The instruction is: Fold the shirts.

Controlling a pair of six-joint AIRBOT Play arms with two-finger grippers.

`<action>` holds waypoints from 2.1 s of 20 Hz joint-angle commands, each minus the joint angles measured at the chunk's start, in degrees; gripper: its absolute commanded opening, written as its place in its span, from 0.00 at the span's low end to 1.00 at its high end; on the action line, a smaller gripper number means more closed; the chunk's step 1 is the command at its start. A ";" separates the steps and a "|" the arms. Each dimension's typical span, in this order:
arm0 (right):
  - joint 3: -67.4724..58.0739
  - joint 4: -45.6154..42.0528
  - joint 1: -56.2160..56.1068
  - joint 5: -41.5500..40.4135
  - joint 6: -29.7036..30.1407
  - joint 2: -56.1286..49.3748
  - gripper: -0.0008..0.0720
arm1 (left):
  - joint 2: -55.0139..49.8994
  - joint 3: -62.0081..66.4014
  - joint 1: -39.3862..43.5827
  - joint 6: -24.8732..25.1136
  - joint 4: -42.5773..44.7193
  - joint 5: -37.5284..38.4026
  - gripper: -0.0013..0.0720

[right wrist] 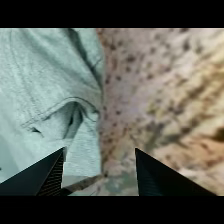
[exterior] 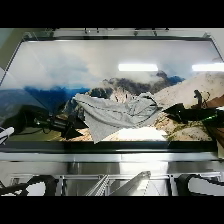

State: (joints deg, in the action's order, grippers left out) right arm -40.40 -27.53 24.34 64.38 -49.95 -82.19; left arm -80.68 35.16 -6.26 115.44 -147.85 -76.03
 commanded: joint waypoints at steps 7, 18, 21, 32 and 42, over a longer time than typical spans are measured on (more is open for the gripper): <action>-0.22 8.79 -0.87 3.26 4.61 1.14 0.68 | -7.69 -1.92 10.71 -1.40 -6.91 9.60 0.75; -0.20 9.44 -0.81 5.57 4.59 4.72 0.68 | 1.14 0.79 10.25 -3.82 0.11 12.02 0.75; -0.20 9.88 -0.81 5.55 4.59 4.72 0.68 | 9.03 -6.23 1.14 -3.85 0.22 16.74 0.75; -0.20 16.22 -0.85 5.60 6.71 4.81 0.68 | 14.53 -15.69 10.27 -2.14 -6.71 31.89 0.63; -0.15 13.62 -0.85 11.41 8.15 7.82 0.68 | 32.89 -19.93 12.44 -0.90 -6.78 20.02 0.17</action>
State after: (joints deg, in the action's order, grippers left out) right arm -40.56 -12.14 23.51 73.87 -42.28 -75.79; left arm -57.21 19.14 6.15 116.14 -154.65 -52.77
